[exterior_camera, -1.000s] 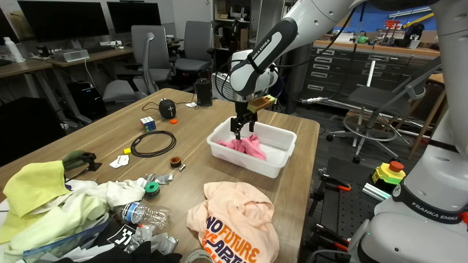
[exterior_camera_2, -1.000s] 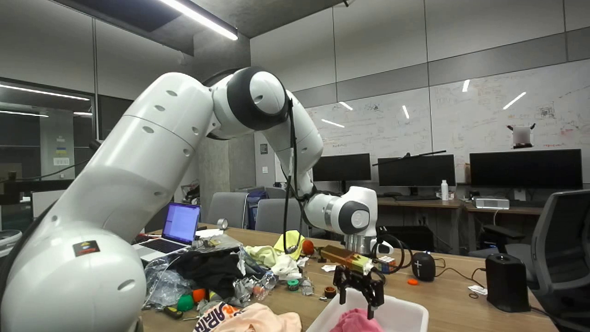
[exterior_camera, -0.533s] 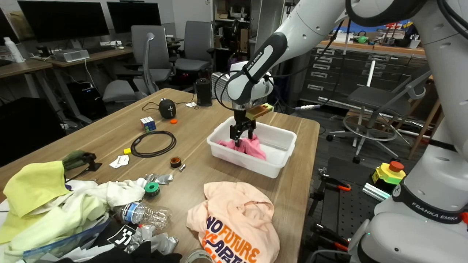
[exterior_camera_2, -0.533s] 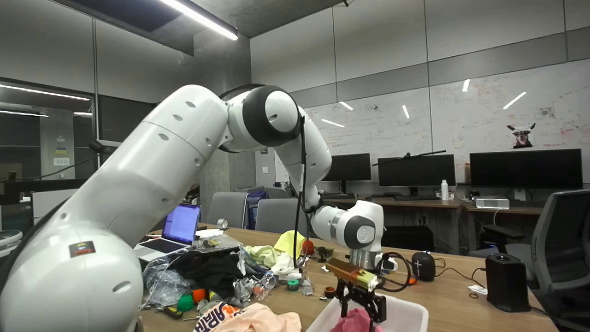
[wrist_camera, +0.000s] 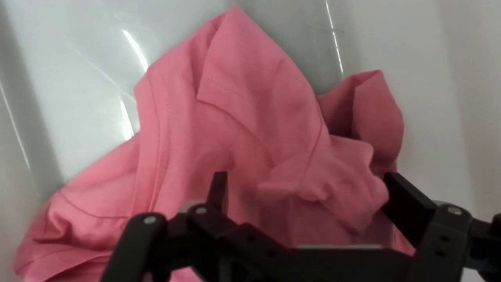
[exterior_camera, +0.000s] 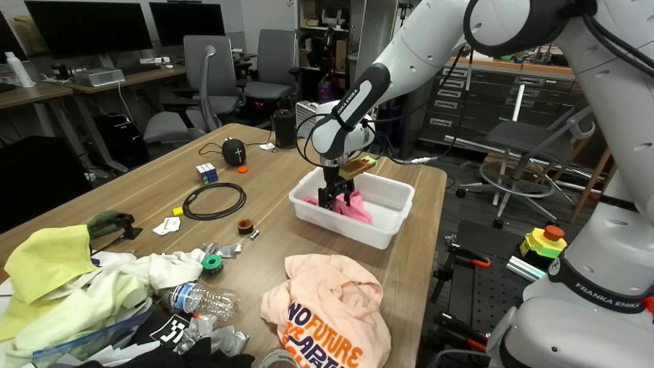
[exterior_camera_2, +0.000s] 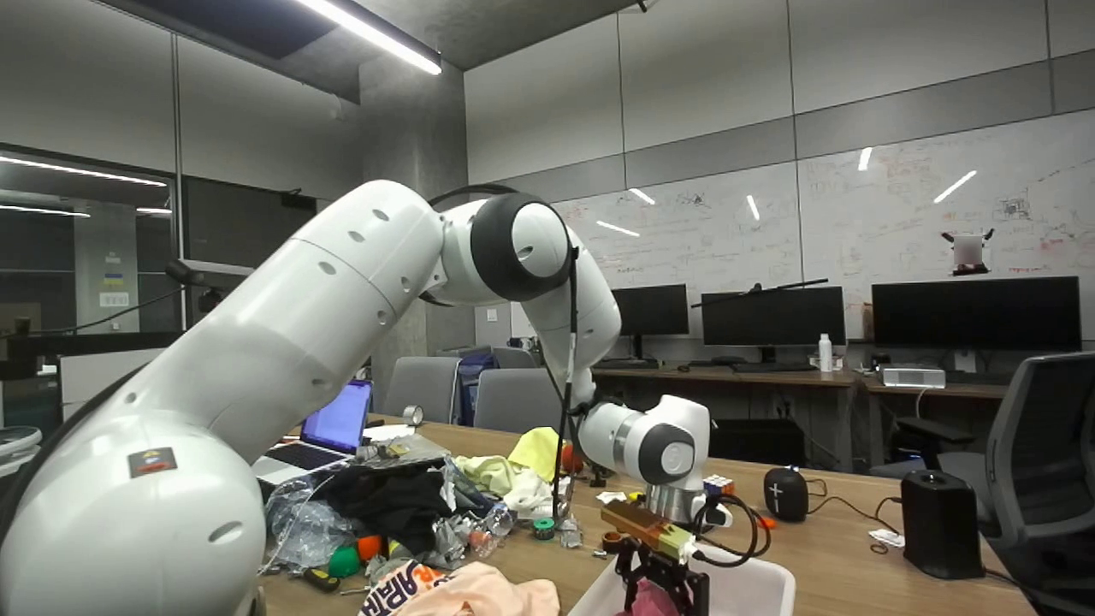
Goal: Remove the clothes from the storage box and put them on the table
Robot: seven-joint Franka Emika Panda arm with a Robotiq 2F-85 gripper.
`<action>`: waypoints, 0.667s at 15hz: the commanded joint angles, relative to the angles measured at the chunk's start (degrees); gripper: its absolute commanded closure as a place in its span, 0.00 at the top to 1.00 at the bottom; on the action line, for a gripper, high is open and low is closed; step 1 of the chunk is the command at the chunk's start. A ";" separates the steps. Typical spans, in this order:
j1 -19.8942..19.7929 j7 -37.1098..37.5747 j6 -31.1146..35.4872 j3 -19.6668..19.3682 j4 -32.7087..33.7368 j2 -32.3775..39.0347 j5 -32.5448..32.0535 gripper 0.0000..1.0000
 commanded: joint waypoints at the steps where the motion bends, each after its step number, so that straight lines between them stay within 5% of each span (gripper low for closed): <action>1: -0.33 -0.51 -2.23 0.26 3.33 1.98 0.75 1.00; 4: -0.18 -0.47 -2.88 0.12 4.14 2.43 0.47 0.99; 5: -0.16 -0.49 -2.99 0.11 4.47 2.60 0.45 0.83; 10: -0.11 -0.74 0.43 -0.17 2.82 4.43 0.15 0.45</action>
